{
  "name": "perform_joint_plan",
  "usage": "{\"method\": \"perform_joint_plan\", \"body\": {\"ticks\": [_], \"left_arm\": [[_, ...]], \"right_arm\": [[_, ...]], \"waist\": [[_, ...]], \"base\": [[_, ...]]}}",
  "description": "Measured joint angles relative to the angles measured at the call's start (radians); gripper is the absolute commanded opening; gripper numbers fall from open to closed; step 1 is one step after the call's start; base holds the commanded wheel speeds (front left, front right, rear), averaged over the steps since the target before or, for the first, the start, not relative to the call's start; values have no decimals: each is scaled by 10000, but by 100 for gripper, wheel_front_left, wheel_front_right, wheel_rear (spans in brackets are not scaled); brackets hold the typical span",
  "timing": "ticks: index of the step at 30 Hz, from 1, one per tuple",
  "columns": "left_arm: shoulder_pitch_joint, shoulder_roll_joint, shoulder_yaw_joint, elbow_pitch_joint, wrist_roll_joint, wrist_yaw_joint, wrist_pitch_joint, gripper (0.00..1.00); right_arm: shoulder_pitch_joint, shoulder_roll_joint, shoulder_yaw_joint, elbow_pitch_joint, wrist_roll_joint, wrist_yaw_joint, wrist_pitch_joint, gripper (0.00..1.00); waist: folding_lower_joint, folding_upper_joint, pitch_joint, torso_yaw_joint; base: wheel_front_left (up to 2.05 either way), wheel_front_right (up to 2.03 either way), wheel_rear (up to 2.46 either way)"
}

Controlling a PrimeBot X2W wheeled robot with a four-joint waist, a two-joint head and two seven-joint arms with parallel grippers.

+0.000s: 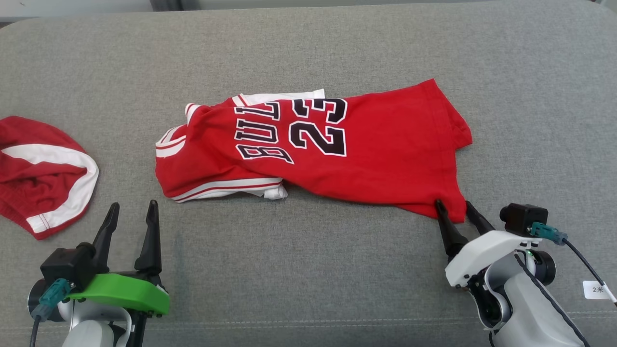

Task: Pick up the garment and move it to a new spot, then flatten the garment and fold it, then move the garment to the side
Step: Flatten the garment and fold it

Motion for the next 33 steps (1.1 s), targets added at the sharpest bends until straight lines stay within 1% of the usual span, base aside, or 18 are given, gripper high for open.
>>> {"method": "perform_joint_plan", "body": {"ticks": [1,2,3,6,8,10,12,13,15,19,22,27,29,33], "left_arm": [[0,0,33,15,0,0,0,100],[0,-2,58,29,0,0,0,100],[0,-6,79,42,0,-2,0,100],[0,-23,115,105,6,-58,0,100],[0,-151,205,196,-82,-63,0,100],[1,-307,224,326,-267,-86,0,100],[1,-313,194,522,-322,-144,0,100],[6,-307,159,698,-389,-165,0,100],[16,-286,61,1068,-514,-184,0,100],[17,-282,-75,1473,-732,-190,38,100],[12,-276,-270,1797,-815,-213,291,100],[-65,-313,-832,2082,-999,-221,732,100],[-266,-345,-836,2232,-1308,-222,869,100],[-761,-332,-834,2554,-1361,-228,1035,100]], "right_arm": [[-63,-13,52,56,121,2,27,49],[-122,-29,100,102,211,4,33,23],[-168,-44,144,138,272,4,73,0],[-272,-52,261,221,407,8,69,0],[-373,-27,393,224,410,13,-40,0],[-513,10,445,81,430,21,-483,0],[-744,4,489,-184,541,42,-945,0],[-848,2,520,-341,673,111,-1101,0],[-1016,6,621,-604,1007,138,-1254,0],[-1079,2,775,-911,1396,196,-1317,0],[-1156,-8,972,-1156,1572,198,-1329,0],[-1167,-21,1080,-1532,2023,199,-1329,0],[-1193,-19,1127,-1639,2079,199,-1329,0],[-1209,-31,1160,-1802,2142,199,-1329,0]], "waist": [[0,0,-1,9],[0,0,-4,15],[0,0,-9,20],[0,-1,-24,19],[0,0,-48,-1],[0,0,-91,-46],[0,0,-138,-112],[0,0,-159,-152],[0,0,-203,-246],[0,0,-270,-412],[0,0,-342,-586],[0,0,-409,-860],[0,0,-402,-946],[0,0,-324,-1044]], "base": [[0,0,0],[0,0,0],[0,0,0],[0,0,0],[0,0,0],[0,0,0],[0,0,0],[0,0,0],[0,0,0],[0,0,0],[0,0,0],[0,0,0],[0,0,0],[0,0,0]]}}
